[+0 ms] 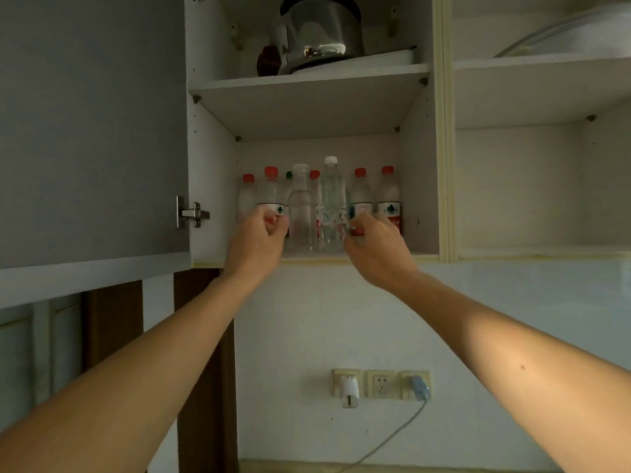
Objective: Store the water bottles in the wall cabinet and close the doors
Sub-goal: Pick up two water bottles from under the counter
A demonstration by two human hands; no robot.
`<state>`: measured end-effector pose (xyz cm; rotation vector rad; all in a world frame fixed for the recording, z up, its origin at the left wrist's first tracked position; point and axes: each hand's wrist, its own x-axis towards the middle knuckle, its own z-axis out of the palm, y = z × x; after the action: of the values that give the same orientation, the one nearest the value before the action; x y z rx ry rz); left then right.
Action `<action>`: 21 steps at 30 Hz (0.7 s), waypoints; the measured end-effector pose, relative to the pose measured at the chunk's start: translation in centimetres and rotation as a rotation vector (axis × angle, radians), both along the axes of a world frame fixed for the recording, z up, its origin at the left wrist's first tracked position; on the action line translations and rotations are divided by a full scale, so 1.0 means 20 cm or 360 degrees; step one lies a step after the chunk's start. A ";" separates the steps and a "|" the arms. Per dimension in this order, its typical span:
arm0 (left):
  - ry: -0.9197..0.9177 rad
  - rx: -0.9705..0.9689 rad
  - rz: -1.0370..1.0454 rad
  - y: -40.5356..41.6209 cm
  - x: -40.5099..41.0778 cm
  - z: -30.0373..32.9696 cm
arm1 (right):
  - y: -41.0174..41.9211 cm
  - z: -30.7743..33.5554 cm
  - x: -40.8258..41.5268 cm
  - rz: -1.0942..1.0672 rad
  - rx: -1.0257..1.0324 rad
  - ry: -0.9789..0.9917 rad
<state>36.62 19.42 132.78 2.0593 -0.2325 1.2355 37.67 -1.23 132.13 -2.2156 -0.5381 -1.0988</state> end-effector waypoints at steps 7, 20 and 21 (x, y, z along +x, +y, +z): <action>0.0142 -0.0047 -0.0331 0.01 -0.57 -0.24 | 0.00 -0.37 -0.58 0.0065 0.0137 0.0206; 0.0776 -0.0221 -0.0810 -0.34 -0.96 -1.07 | -0.28 -1.15 -1.29 -0.0031 0.0281 0.0821; 0.0845 -0.0223 -0.0860 -0.38 -0.98 -1.19 | -0.32 -1.25 -1.33 -0.0018 0.0286 0.0897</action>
<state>17.09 11.87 109.07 1.9416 -0.4018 0.3555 11.11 -7.54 107.12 -2.2310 -0.1739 -0.4615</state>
